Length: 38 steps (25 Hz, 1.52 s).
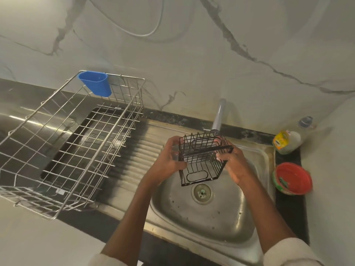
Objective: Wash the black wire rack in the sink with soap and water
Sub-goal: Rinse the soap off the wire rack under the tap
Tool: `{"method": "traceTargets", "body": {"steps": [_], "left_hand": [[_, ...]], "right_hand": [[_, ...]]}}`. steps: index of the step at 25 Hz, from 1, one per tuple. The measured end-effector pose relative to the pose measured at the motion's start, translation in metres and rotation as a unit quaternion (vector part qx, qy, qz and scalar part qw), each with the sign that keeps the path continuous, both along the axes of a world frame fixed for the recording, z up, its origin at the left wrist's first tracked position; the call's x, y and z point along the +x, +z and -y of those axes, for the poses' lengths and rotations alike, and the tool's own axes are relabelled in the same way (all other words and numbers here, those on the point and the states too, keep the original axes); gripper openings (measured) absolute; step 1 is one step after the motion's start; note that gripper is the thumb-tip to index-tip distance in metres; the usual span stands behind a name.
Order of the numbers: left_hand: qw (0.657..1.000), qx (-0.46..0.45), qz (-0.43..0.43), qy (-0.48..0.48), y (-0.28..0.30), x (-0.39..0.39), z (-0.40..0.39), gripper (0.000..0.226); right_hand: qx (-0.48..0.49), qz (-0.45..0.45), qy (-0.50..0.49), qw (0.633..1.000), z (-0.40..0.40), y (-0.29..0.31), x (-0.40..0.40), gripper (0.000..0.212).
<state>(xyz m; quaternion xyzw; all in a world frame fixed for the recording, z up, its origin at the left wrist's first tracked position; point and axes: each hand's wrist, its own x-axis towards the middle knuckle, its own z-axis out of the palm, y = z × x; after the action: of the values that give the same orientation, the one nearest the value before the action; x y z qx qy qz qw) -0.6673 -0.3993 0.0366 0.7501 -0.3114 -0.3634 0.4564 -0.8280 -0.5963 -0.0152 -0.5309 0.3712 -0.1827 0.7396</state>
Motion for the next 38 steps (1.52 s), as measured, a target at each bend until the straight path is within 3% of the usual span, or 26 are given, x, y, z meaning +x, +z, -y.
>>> {"method": "traceTargets", "body": {"steps": [4,12,18,22,25,28,30,32,33,35,38], "left_hand": [[0.998,0.018,0.064,0.017,-0.013,-0.005,-0.005,0.097],[0.991,0.011,0.088,0.099,-0.032,-0.028,0.000,0.096],[0.971,0.021,0.142,0.192,-0.021,-0.056,-0.003,0.093],[0.956,0.025,0.151,0.251,-0.018,-0.065,-0.010,0.093],[0.951,0.028,0.153,0.268,-0.013,-0.067,-0.017,0.090],[0.953,0.028,0.160,0.257,-0.012,-0.066,-0.021,0.095],[0.955,0.029,0.165,0.244,-0.013,-0.067,-0.022,0.093],[0.958,0.027,0.164,0.232,-0.014,-0.066,-0.025,0.092],[0.960,0.025,0.164,0.225,-0.014,-0.065,-0.026,0.091],[0.965,0.024,0.162,0.204,-0.017,-0.061,-0.029,0.090],[0.972,0.020,0.149,0.181,-0.020,-0.049,-0.033,0.085]], "right_hand": [[-0.005,-0.008,0.053,0.999,0.016,-0.012,0.020,0.045],[-0.018,-0.013,0.087,0.996,0.039,-0.015,0.060,0.022],[-0.148,-0.070,0.062,0.985,0.025,-0.012,0.093,0.025],[-0.212,-0.061,0.152,0.963,0.016,0.000,0.110,0.018],[-0.085,-0.009,0.231,0.969,0.024,0.014,0.106,0.025],[0.038,0.016,0.184,0.982,0.030,0.011,0.095,0.041],[0.137,0.030,0.102,0.985,0.031,0.010,0.093,0.033],[0.284,0.059,-0.051,0.956,0.034,0.008,0.097,0.017],[0.306,0.070,-0.099,0.944,0.035,0.008,0.100,0.019],[0.227,0.028,-0.116,0.967,0.027,0.007,0.107,0.024],[-0.015,-0.123,-0.141,0.982,0.013,0.005,0.113,0.034]]}}
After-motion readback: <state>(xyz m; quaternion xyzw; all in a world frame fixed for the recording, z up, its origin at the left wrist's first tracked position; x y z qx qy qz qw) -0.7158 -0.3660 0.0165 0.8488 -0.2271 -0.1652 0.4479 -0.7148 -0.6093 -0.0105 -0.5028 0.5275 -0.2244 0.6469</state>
